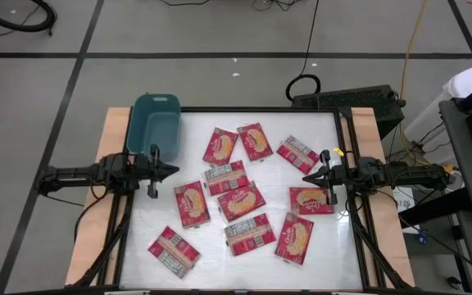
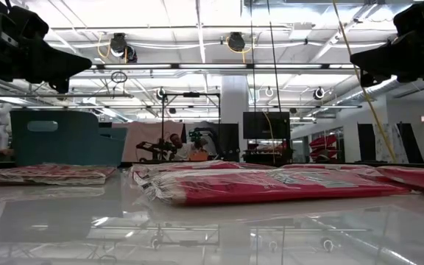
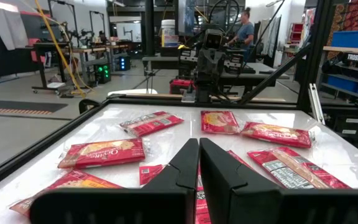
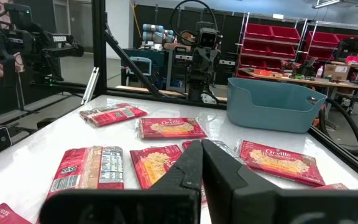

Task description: Sort popcorn bags into baskets

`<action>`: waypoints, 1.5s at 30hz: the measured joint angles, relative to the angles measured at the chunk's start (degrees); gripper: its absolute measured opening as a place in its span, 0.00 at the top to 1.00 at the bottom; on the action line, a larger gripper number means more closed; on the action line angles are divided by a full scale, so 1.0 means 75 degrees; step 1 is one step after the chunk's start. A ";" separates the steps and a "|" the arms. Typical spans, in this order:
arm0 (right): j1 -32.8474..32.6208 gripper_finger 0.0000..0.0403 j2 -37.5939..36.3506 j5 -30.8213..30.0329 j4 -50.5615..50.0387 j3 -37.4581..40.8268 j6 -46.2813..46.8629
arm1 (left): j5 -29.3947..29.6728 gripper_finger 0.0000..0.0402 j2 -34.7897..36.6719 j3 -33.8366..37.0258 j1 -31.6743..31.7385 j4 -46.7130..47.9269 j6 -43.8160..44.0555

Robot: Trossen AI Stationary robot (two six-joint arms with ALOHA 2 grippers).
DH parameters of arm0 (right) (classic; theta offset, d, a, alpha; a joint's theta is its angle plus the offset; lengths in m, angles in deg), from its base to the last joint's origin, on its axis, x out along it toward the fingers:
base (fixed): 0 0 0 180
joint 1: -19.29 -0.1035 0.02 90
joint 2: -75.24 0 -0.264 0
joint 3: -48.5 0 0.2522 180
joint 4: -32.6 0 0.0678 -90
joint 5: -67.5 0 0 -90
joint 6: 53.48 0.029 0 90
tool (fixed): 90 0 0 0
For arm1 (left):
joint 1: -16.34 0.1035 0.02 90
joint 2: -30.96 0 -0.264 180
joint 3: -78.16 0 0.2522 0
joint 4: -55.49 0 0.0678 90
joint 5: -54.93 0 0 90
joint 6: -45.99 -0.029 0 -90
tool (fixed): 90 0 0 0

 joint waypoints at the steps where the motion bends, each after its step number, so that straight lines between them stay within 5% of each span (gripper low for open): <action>1: 0.0001 1.00 -0.0001 0.0001 0.0000 -0.0002 0.0000 | 0.0001 0.95 0.0000 0.0001 0.0001 -0.0002 0.0000; 35: -0.0001 1.00 -0.0002 -0.0001 0.0025 -0.0001 0.0371 | 0.0010 0.95 -0.0002 0.0001 -0.0002 -0.0637 0.0653; 45: -0.0001 1.00 0.0000 -0.0037 -0.0058 -0.0001 0.1757 | -0.0077 0.95 -0.0592 -0.2183 -0.0002 0.1060 0.0806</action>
